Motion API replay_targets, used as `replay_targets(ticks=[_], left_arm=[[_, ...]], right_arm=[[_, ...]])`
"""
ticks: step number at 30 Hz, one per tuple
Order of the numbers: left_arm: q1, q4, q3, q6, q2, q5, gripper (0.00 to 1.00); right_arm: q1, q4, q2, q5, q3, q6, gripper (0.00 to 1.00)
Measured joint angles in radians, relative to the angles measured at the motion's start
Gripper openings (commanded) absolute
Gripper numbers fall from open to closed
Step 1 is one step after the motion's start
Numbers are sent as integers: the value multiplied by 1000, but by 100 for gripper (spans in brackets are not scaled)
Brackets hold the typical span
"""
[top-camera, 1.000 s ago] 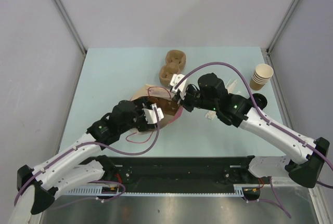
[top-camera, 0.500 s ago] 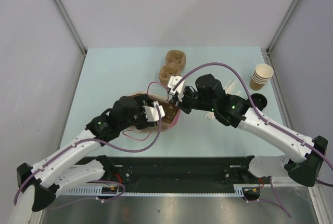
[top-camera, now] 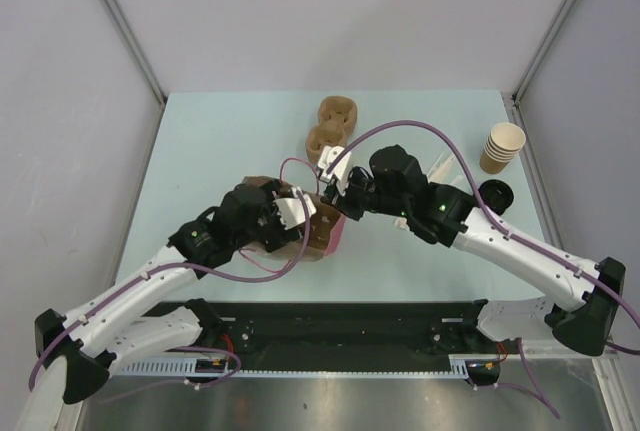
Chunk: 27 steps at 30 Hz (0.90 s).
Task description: Pack the takeout coffee
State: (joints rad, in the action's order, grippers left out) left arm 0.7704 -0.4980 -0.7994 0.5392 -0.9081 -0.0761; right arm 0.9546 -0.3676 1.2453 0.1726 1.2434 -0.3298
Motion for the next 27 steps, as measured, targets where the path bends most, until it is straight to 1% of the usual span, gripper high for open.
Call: replay_targets(ticks=[2,3,6,7,12,13,14,15,17,18,19,21,23,24,26,27], left_arm=[[0,0,3,-9,0,0,0],[0,1,4,-11,0,0,0],[0,4,11,-17,0,0,0],[0,5,15,-17,1,0,0],[0,6,22,-24,1,0,0],[0,6,22,-26,1,0,0],[0,3,22,-27,1,0,0],[0,2,22,-27,1,0,0],[0,1,23,-35,1,-1,0],[0,2,23,-40,2,-1,0],[0,-2,25,-44,3,-1,0],[0,-12,30,-52,9,-3,0],[0,-22,34,-61,17,-2,0],[0,-23,35,-67,22,-2,0],[0,-21,35,-70,29,-2,0],[0,-19,35,-71,32,-1,0]], right_arm=[[0,3,5,-2,0,2,41],[0,5,8,-2,0,3,45],[0,13,19,-3,0,0,48],[2,15,22,-2,0,-2,51],[13,51,48,0,0,-15,52],[16,61,55,0,0,-21,51],[17,66,59,-2,0,-25,48],[17,71,64,-3,0,-31,42],[18,83,76,-8,0,-46,40],[21,89,82,-10,0,-51,41],[24,90,89,-14,0,-55,48],[25,92,98,-24,3,-62,56],[23,90,101,-33,9,-65,51],[24,89,101,-32,14,-65,45],[28,89,101,-27,23,-68,41],[32,88,101,-22,27,-67,34]])
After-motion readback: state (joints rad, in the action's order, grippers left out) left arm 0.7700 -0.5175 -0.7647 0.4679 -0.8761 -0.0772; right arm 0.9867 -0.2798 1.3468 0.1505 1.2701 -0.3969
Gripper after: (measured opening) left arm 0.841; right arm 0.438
